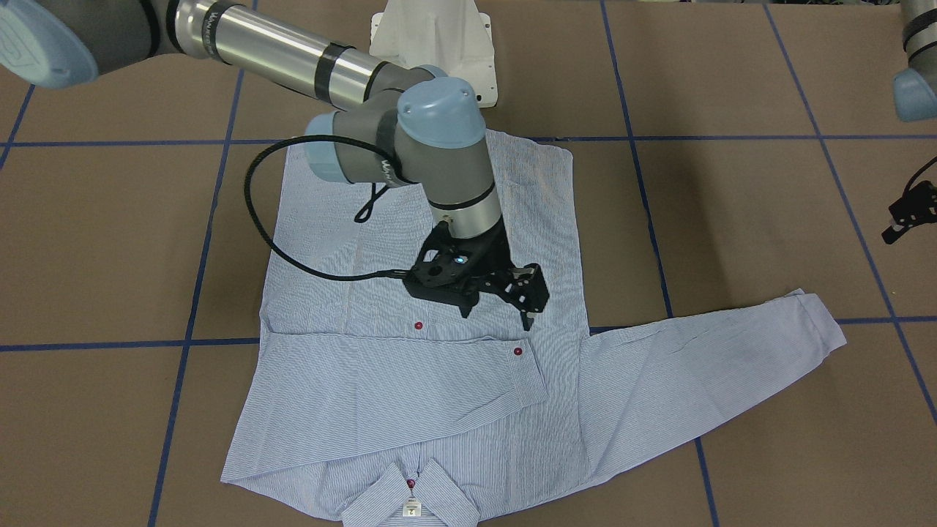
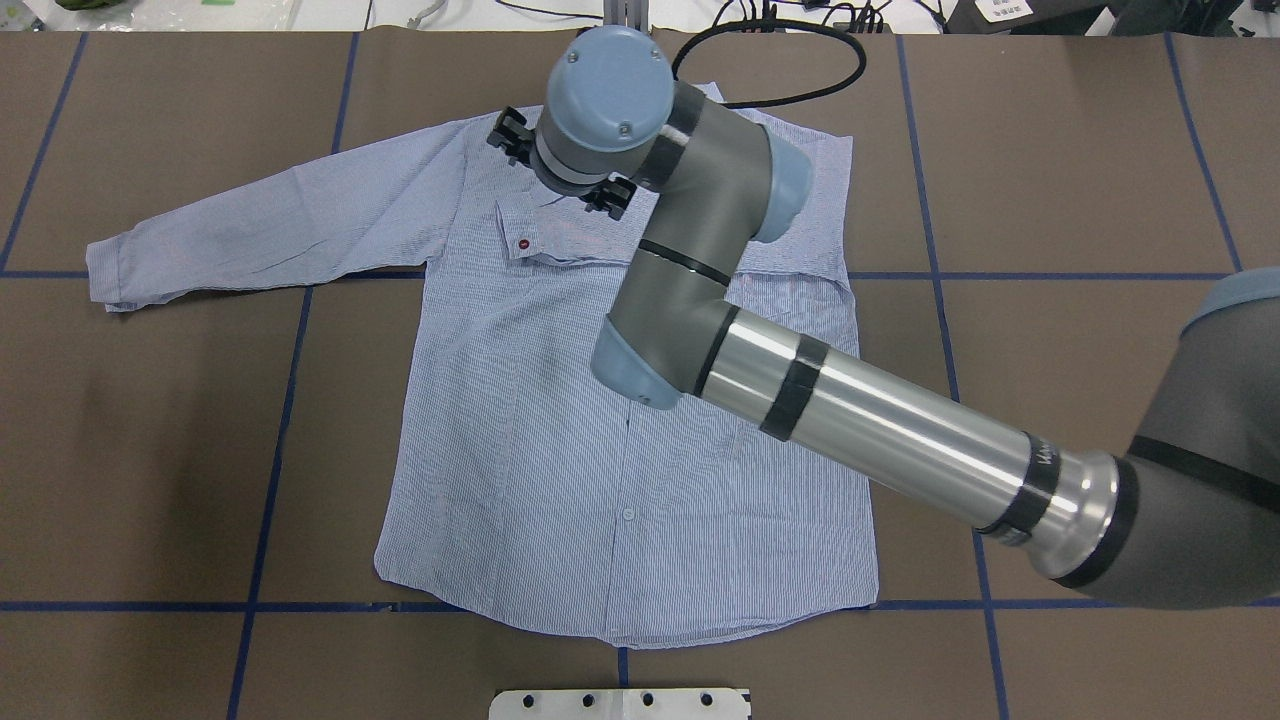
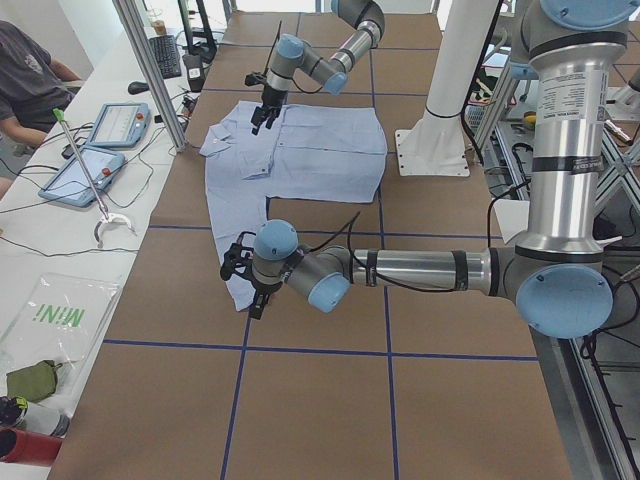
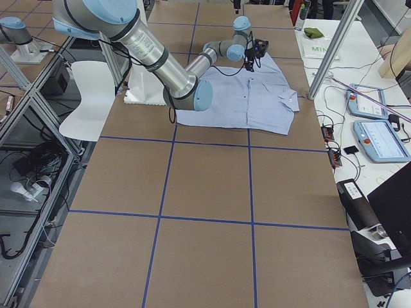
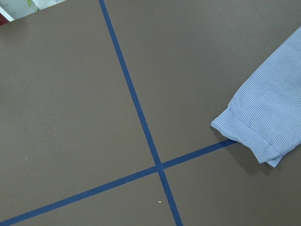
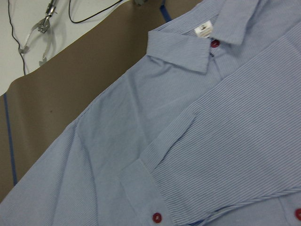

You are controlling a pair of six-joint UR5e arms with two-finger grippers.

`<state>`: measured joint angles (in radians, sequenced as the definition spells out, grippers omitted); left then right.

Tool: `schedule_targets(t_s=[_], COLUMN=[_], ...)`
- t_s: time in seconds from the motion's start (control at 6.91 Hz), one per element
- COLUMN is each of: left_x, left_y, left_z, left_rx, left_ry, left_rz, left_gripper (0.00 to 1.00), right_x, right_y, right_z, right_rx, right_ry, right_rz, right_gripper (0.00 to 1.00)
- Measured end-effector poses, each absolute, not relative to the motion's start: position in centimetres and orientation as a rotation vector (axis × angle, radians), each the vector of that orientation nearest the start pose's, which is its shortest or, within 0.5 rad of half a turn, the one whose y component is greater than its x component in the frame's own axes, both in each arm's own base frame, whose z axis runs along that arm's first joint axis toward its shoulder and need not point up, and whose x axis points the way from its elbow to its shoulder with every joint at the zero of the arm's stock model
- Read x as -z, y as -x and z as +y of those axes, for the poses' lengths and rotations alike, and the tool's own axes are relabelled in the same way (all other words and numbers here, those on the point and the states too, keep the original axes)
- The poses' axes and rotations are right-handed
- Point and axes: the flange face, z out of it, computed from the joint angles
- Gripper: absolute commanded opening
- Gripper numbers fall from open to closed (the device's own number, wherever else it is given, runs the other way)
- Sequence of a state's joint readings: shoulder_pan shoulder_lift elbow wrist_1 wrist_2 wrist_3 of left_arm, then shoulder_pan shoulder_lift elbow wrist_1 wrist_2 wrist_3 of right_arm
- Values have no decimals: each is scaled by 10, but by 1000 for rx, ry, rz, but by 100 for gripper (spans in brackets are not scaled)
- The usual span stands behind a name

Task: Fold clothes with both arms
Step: 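Release the sleeve near the collar and lift the right gripper away, then grasp the cuff of the other sleeve with the left gripper while the right gripper withdraws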

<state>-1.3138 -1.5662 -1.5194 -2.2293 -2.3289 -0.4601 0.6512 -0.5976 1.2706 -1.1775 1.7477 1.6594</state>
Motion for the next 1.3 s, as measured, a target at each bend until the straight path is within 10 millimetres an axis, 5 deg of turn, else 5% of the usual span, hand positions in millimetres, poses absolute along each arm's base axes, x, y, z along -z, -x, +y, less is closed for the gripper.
schedule_targets(t_s=[0.43, 0.58, 0.72, 1.3], left_x=[-614, -614, -616, -637], left_y=[-113, -126, -141, -165], left_z=[-542, -549, -560, -571], left_rx=[104, 141, 153, 150], left_ry=[-174, -143, -120, -104], left_rz=[941, 950, 953, 964], left_gripper=[92, 92, 99, 87], right_x=[-244, -268, -282, -302], right_y=[421, 392, 379, 369], right_z=[-551, -546, -543, -542], right_rx=[-508, -483, -477, -487], right_ry=[-111, -111, -110, -113], right_rz=[-1052, -1040, -1029, -1002], right_gripper=[100, 100, 100, 100])
